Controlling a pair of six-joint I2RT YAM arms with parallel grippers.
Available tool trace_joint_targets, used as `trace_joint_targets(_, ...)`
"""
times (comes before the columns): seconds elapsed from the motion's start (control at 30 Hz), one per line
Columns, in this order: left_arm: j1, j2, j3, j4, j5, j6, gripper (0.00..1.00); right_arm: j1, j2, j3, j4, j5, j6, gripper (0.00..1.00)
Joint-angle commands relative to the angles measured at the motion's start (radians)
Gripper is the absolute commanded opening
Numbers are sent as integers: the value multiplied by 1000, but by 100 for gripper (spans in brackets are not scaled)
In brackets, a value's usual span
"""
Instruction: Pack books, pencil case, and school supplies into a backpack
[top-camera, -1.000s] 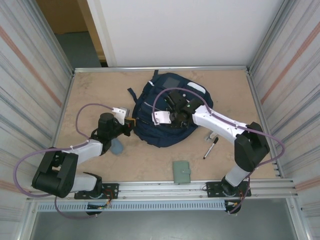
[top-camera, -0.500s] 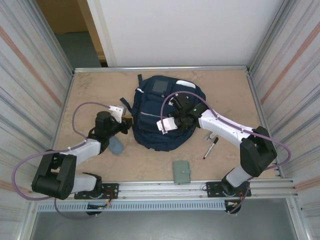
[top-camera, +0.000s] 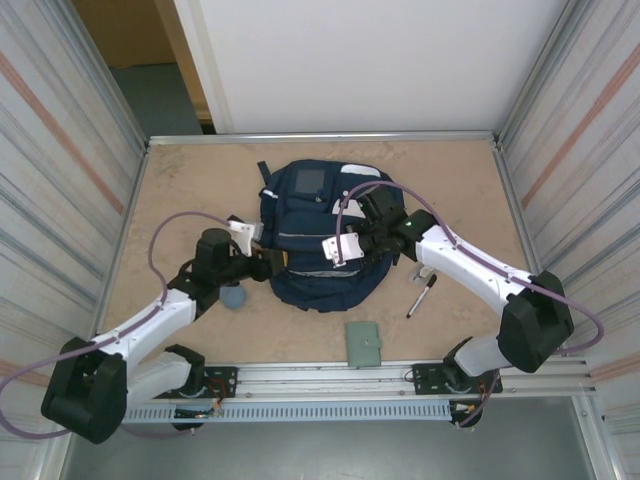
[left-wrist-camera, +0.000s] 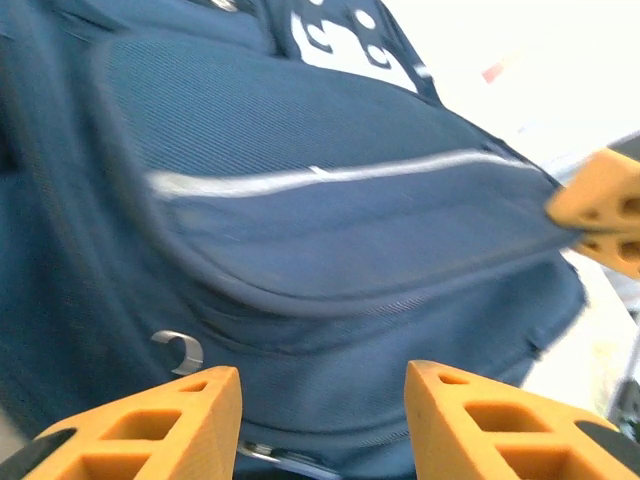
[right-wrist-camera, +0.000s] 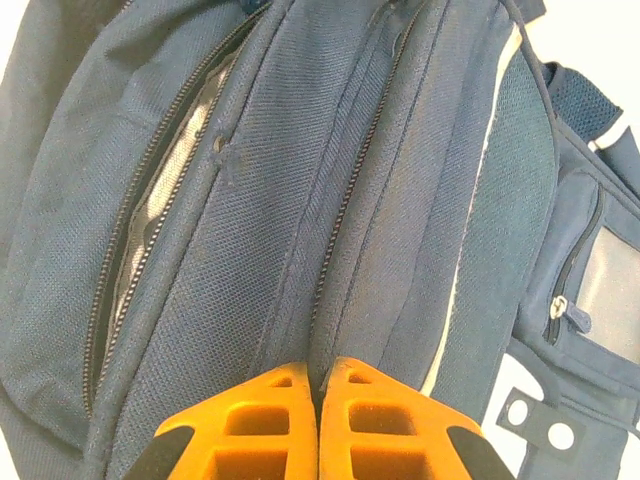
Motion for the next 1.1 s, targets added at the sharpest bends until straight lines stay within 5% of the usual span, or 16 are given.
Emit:
trace_joint_targets(0.0,-32,-4,72,-137,-36,-29,47,-20,-25,46,17,-108,-9,0)
trace_joint_targets(0.8,-76,119,92,-140,-17,-59,39,-44,-59,127,-78,-154,9,0)
trace_joint_targets(1.07,-87,104,78,-111,-34,-4,7,-51,-90,127,-83,-161,14,0)
